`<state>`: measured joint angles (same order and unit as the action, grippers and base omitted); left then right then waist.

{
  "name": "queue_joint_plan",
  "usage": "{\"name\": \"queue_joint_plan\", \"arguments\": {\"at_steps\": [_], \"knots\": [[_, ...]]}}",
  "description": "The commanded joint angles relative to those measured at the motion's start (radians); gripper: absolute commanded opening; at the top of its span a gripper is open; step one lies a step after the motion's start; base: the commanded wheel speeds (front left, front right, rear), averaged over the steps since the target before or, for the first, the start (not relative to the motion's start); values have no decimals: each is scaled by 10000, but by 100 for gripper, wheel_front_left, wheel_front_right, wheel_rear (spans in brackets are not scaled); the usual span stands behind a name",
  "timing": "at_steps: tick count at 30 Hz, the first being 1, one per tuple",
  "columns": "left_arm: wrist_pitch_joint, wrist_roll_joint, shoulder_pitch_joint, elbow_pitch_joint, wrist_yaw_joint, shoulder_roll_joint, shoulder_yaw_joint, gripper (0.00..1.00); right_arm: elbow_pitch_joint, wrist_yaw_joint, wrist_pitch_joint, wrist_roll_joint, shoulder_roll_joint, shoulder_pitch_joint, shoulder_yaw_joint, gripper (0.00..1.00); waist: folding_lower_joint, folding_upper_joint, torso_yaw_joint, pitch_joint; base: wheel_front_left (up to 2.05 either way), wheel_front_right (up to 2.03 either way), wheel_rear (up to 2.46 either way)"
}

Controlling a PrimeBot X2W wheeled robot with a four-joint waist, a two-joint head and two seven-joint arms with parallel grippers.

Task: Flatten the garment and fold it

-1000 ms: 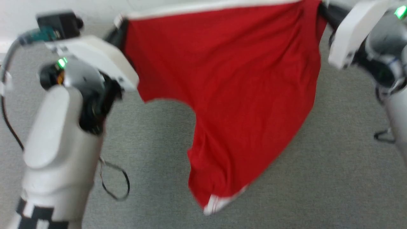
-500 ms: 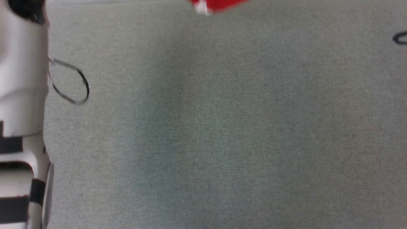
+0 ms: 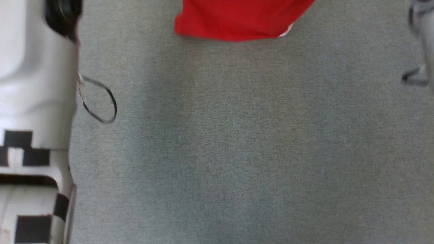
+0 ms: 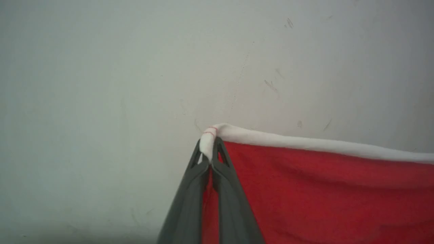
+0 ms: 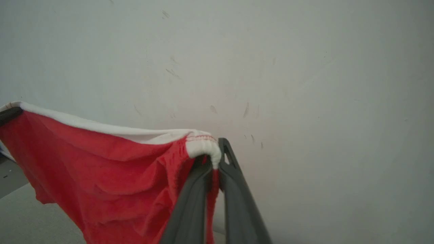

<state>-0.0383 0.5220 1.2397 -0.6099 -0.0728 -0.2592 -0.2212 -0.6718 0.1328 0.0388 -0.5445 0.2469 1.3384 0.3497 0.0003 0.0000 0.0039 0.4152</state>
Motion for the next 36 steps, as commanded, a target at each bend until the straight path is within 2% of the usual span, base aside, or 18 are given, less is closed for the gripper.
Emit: {"name": "queue_joint_plan", "arguments": {"at_steps": [1,8,14,19,25,30,36], "knots": [[-186,123,-310,12,100,26,24,0,234,-21,-133,-325,205,-374,154,0,-3,0,90,-152,0,0,0],[-659,631,-2680,1004,283,301,62,0,1982,-21,-354,-2152,1386,-3065,848,0,-3,0,322,-1191,0,0,0],[-583,1012,-5703,2731,49,190,120,0,3675,-21,-26,-2871,2221,-5986,1187,0,-3,0,321,-2220,0,0,0],[-306,1441,-8724,4223,-551,183,286,0,4850,-21,966,-3445,2792,-8500,1527,0,-3,0,312,-2914,0,0,0],[147,2008,-11777,5156,-1301,285,515,0,5419,-21,2094,-3510,3257,-10972,1680,0,-3,0,287,-3517,0,0,0],[935,2243,-13525,5499,-2054,239,513,0,5661,-21,2836,-3180,3364,-12297,2014,0,-3,0,274,-3707,0,0,0],[2113,2356,-14854,5870,-2781,-39,321,0,5546,-21,4217,-3057,3406,-13434,1891,0,-3,0,293,-3819,0,0,0]]}}
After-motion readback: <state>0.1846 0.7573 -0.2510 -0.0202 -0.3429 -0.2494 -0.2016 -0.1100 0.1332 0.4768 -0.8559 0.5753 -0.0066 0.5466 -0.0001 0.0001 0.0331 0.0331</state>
